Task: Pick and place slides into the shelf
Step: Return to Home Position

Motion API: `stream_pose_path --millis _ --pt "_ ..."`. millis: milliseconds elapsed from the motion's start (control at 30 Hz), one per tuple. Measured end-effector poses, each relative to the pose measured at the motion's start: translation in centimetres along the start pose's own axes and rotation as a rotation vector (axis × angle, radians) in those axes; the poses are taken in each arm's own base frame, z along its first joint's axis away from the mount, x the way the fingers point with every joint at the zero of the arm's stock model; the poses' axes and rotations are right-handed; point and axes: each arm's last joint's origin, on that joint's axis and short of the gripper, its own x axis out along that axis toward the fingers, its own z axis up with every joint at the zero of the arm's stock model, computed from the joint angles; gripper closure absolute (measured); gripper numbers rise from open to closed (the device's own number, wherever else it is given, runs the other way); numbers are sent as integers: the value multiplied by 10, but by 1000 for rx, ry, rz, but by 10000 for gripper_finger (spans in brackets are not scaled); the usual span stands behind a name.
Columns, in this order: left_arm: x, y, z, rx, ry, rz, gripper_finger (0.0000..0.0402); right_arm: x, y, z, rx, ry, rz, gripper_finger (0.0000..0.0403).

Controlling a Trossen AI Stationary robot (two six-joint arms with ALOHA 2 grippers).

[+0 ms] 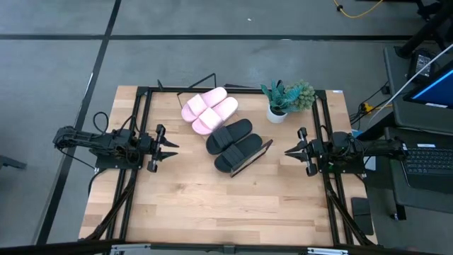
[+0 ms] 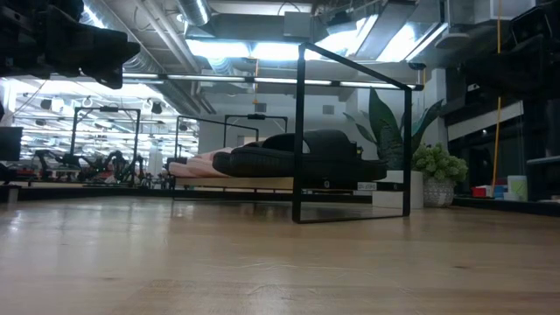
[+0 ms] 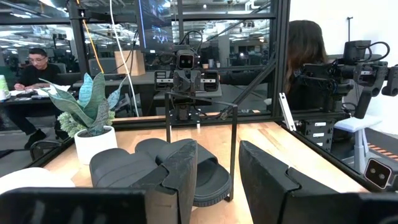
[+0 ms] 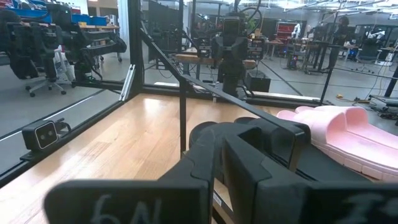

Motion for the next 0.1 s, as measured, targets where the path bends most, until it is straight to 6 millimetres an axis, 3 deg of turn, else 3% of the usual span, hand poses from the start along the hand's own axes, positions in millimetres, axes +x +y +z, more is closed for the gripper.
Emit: stream_pose_path --millis 100 --pt "0 0 0 0 0 0 290 0 0 0 1 0 0 369"
